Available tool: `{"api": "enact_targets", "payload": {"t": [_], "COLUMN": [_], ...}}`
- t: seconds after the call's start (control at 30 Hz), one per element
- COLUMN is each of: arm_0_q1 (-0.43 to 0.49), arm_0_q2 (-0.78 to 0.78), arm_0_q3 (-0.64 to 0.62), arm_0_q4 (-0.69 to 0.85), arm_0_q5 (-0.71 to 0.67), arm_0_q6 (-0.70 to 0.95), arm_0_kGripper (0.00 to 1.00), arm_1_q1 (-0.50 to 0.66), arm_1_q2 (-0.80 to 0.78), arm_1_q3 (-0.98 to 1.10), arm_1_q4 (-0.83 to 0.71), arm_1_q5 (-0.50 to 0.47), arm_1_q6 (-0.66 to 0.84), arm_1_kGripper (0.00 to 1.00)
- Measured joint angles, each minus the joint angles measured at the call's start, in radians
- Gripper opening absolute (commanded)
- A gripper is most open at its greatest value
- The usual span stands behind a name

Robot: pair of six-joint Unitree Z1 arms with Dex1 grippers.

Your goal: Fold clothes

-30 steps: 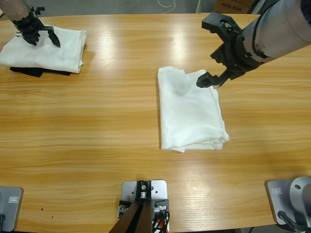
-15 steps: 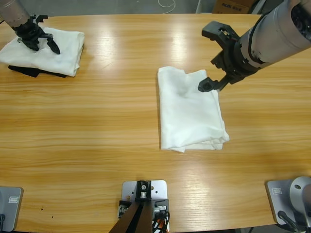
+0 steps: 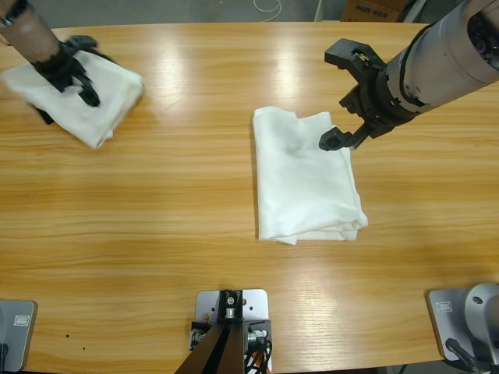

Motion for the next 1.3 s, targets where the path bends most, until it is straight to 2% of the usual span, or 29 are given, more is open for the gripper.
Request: {"api": "enact_targets", "payload": {"t": [0.1, 0.23, 0.4, 0.57, 0.73, 0.9, 1.07, 1.3], "arm_0_q1": [-0.110, -0.226, -0.331, -0.429, -0.528, -0.525, -0.449, -0.412], "arm_0_q2": [-0.112, -0.179, -0.229, -0.274, -0.286, -0.288, -0.288, -0.314], "arm_0_q3": [0.233, 0.369, 0.460, 0.547, 0.573, 0.576, 0.581, 0.577], "arm_0_q4": [-0.220, -0.341, -0.364, -0.351, -0.283, -0.266, -0.232, -0.182], "arm_0_q5": [-0.007, -0.054, -0.143, -0.248, -0.297, -0.306, -0.308, -0.308], "arm_0_q6": [0.126, 0.233, 0.391, 0.409, 0.407, 0.295, 0.115, 0.081], "arm_0_kGripper": [0.968, 0.913, 0.913, 0.913, 0.906, 0.899, 0.900, 0.900], "arm_1_q1": [0.000, 0.000, 0.000, -0.001, -0.001, -0.001, -0.001, -0.001], "arm_1_q2": [-0.007, -0.033, -0.082, -0.126, -0.166, -0.205, -0.262, -0.322], "arm_1_q3": [0.013, 0.032, 0.072, 0.113, 0.136, 0.166, 0.213, 0.222], "arm_1_q4": [0.000, 0.001, 0.007, 0.007, 0.007, 0.007, 0.007, 0.014], "arm_1_q5": [0.000, 0.000, 0.000, 0.000, 0.000, 0.000, 0.000, 0.000], "arm_1_q6": [0.000, 0.000, 0.000, 0.003, 0.016, 0.021, 0.027, 0.029], "arm_1_kGripper": [1.000, 1.000, 1.000, 1.000, 1.000, 1.000, 1.000, 1.000]}}
